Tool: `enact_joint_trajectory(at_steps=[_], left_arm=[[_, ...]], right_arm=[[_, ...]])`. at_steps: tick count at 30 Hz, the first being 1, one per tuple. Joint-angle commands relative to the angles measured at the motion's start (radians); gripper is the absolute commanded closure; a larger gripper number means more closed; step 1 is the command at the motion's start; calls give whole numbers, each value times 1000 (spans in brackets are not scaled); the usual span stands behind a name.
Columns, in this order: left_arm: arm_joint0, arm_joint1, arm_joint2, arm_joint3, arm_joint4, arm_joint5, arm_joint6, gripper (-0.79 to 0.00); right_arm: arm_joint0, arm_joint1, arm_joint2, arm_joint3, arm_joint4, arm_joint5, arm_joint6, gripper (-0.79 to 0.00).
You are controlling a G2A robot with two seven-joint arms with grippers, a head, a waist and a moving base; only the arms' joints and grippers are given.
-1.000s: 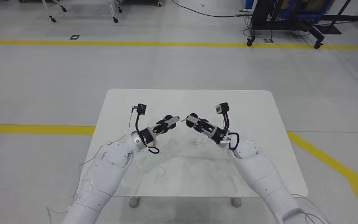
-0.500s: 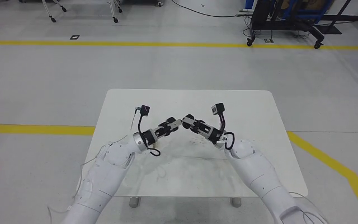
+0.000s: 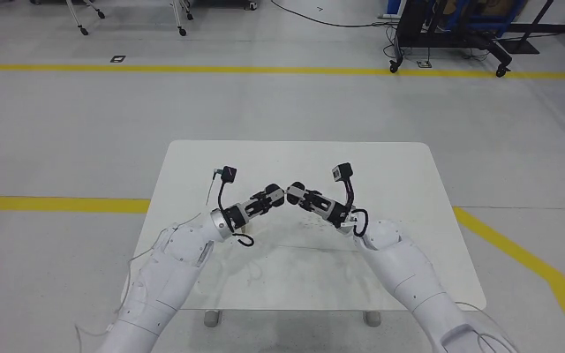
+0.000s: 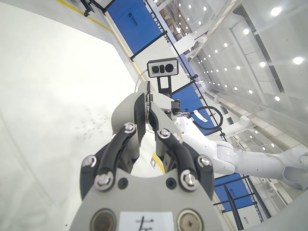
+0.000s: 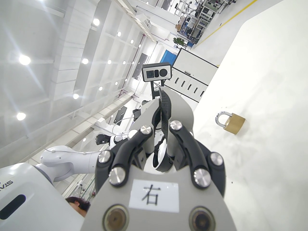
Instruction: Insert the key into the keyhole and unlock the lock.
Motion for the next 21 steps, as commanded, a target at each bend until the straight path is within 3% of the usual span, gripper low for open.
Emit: enact_joint_trajectory(at_steps=[1,5,7,21], left_arm=[[0,0,1,0,6,1,1,0],[-2,1,2,0,13,-2,4,0],[0,1,-1,0,22,-5,21,0],[2,2,-20,-2,-20,2,57,0]], right_arm=[[-1,1,3,-1,0,1,0,0],[-2,3,8,-8,-2,4,5,0],[-3,4,11,-12,1,5,6,-770],[-3,4,12,-12,1,4,6,-785]])
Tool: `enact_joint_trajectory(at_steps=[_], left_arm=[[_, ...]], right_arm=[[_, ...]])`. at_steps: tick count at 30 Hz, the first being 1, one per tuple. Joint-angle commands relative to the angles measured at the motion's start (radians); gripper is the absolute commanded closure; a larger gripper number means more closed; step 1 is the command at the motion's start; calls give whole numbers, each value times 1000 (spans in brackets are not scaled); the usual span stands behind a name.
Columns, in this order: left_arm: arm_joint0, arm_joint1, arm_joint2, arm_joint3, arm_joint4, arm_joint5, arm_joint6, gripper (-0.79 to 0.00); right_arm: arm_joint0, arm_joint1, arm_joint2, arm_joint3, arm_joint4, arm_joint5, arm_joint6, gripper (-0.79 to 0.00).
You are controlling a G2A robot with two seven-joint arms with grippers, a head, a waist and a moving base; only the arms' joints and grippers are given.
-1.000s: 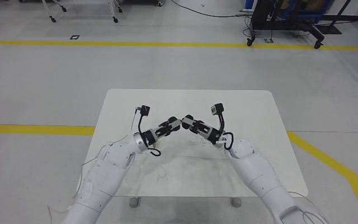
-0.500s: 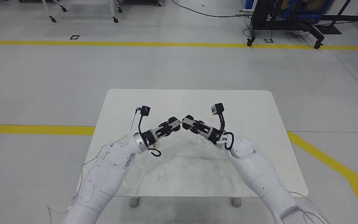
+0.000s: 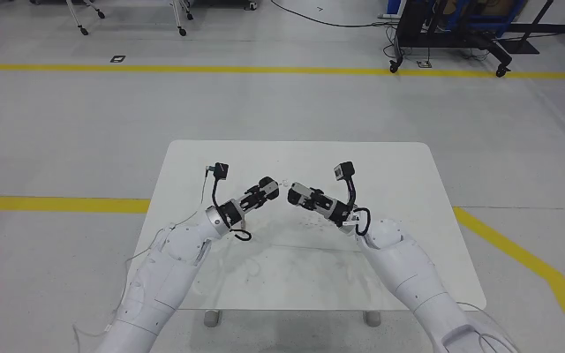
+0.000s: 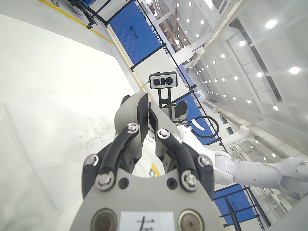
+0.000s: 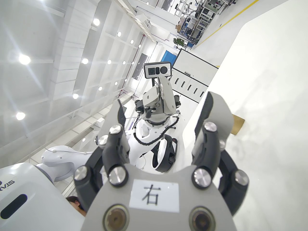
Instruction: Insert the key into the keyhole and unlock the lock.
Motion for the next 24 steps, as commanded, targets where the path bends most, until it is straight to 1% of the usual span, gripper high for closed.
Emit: enact_joint_trajectory(at_steps=[1,3,6,9,12,14,16,17,18,19,21,23,24], left_arm=[[3,1,-3,-10,20,6,12,0],[8,5,-5,-22,71,9,15,0],[15,9,-4,-36,115,4,-3,0],[19,13,-2,-44,103,-4,-55,0],[13,17,2,-43,91,-9,-116,0],[5,18,9,-38,85,-18,-155,0],[-4,20,18,-31,88,-29,-191,0],[-5,20,21,-28,92,-29,-196,0],[-6,20,24,-26,92,-28,-195,0],[-7,20,27,-24,92,-27,-194,0],[-10,20,32,-22,87,-28,-200,0],[-12,21,36,-20,81,-30,-209,0],[-14,21,37,-18,81,-31,-213,0]], right_arm=[[0,0,0,0,0,0,0,-785],[0,0,0,-1,-6,2,-2,-785],[26,19,28,8,-167,-12,12,-785],[50,44,68,16,-256,-58,97,-785],[64,67,96,11,-226,-125,251,-785],[65,81,88,-18,-211,-92,291,-785],[56,93,90,-22,-150,-73,310,-785],[48,95,86,-25,-89,-59,324,-751],[43,98,77,-32,-47,-40,344,-640],[41,102,65,-38,-27,-24,359,-603],[39,110,43,-38,-9,-5,378,-493],[42,115,22,-31,-2,-5,378,-480],[43,117,11,-31,9,-8,375,-419]])
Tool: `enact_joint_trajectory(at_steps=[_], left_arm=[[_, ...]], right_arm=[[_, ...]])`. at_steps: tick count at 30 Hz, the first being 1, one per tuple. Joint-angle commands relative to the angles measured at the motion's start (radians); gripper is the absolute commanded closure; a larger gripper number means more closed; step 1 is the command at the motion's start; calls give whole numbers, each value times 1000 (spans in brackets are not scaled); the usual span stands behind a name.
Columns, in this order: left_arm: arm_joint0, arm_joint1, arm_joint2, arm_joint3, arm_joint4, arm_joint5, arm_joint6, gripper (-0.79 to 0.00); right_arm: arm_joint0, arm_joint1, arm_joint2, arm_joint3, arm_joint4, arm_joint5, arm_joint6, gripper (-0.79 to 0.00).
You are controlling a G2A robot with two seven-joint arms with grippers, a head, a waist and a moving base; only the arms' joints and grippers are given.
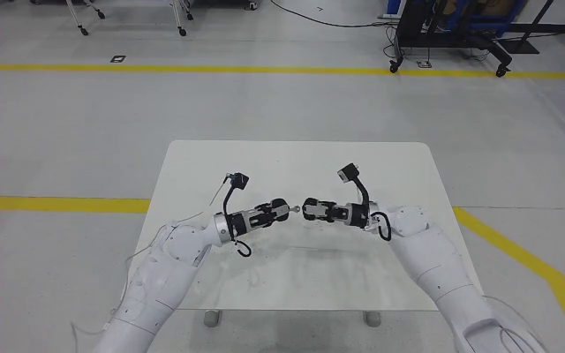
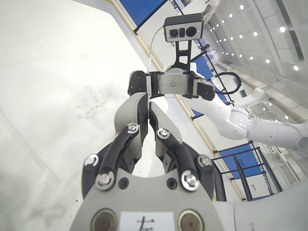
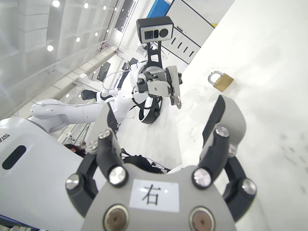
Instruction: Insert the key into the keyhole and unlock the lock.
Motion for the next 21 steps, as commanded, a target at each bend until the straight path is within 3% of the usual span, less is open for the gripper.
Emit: enact_joint_trajectory(at_steps=[1,16,19,21], left_arm=[[-3,1,3,3,-1,0,-7,0],[-9,5,19,5,-14,-14,-9,0],[-8,6,22,3,-11,-16,-8,0],[-8,7,24,2,-12,-16,-7,0]], right_arm=[[3,3,-19,1,16,-7,-7,-406],[48,37,-137,13,71,-27,-27,-326],[55,42,-155,17,84,-30,-29,-262],[60,46,-168,17,90,-31,-31,-129]])
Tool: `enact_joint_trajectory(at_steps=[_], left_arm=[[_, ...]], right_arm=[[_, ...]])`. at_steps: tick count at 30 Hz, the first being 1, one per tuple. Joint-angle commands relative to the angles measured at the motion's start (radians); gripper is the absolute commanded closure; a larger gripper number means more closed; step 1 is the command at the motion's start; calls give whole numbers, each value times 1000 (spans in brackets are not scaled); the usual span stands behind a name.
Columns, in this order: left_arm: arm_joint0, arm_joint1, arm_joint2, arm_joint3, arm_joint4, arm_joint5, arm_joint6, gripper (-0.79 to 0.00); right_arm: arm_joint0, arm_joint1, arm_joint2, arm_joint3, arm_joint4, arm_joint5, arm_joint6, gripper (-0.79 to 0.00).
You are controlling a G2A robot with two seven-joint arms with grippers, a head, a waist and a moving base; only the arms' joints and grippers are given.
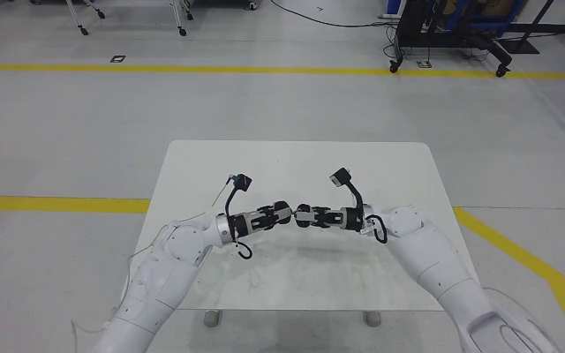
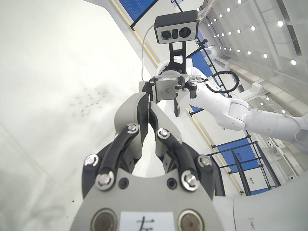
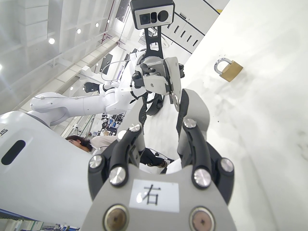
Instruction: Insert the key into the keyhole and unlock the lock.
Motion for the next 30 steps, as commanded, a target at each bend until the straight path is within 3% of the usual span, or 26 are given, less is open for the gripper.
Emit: enact_joint_trajectory(at_steps=[1,2,27,28,29,30], left_arm=[[0,1,1,0,1,1,2,0],[0,1,2,-1,2,1,3,0],[3,10,11,-12,33,-26,40,0],[3,11,12,-12,35,-27,43,0],[3,11,11,-13,39,-29,47,0],[4,11,12,-13,42,-30,50,0]], right_arm=[[4,3,-10,3,7,-1,-1,-58],[7,5,-16,5,13,-1,-1,0],[52,42,-128,19,49,-37,-37,0],[54,43,-130,23,52,-39,-39,-9],[56,44,-131,27,56,-41,-41,-163],[58,45,-133,30,58,-42,-42,-243]])
